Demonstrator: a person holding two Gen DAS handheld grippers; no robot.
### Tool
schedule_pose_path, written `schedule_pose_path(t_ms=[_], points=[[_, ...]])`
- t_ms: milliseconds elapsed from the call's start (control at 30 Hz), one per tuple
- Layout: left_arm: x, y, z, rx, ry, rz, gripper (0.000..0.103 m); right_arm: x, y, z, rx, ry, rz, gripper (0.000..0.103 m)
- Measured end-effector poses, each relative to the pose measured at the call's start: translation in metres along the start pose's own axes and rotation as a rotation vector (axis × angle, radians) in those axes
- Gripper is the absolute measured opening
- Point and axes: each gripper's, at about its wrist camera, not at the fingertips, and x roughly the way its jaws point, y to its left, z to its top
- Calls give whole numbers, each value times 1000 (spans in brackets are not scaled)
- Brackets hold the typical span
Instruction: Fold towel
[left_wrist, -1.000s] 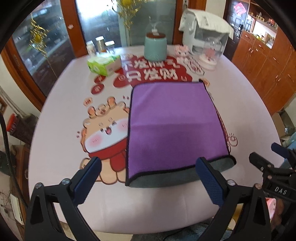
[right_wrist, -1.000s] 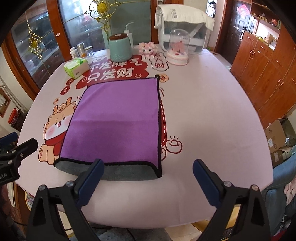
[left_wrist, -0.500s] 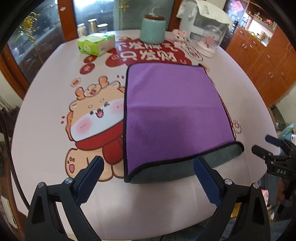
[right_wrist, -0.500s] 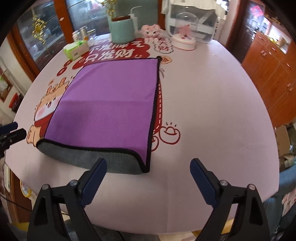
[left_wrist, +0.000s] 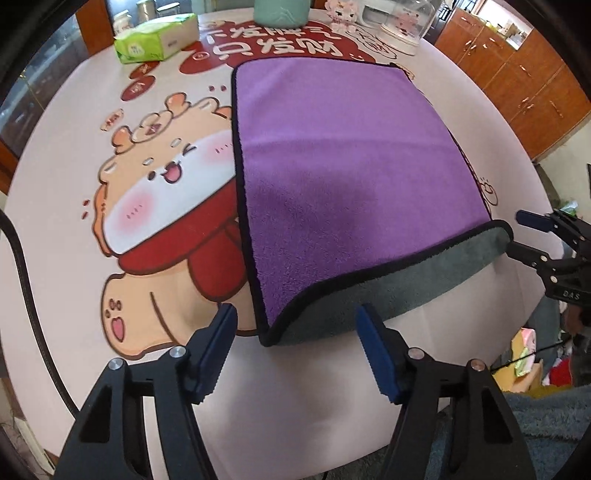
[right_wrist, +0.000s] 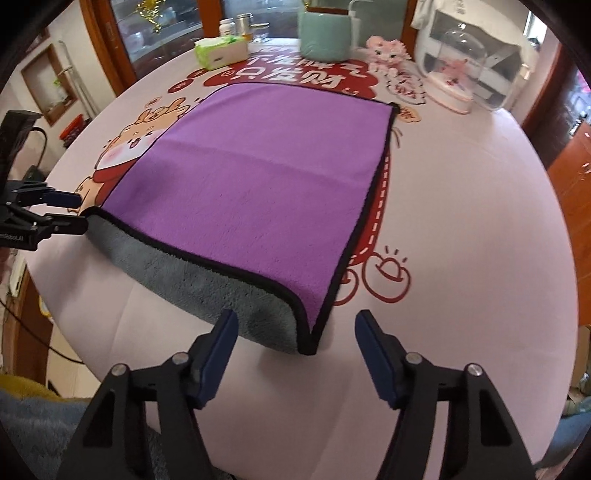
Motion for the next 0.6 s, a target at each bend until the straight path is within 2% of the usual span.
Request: schedule_pose_path(t_ms=[300,400,467,600], points=[[4,1,4,72,30,-85,57,10,-16,10,-18,43,112,51],[7,1,7,79,47,-111,49,10,-20,11,-20,46,136,48],[9,2,7,88,61,-115,48,11,-21,12,-24,53,148,45],[11,-1,8,98,65,-123,47,14,-21,13,-37,66,170,32]])
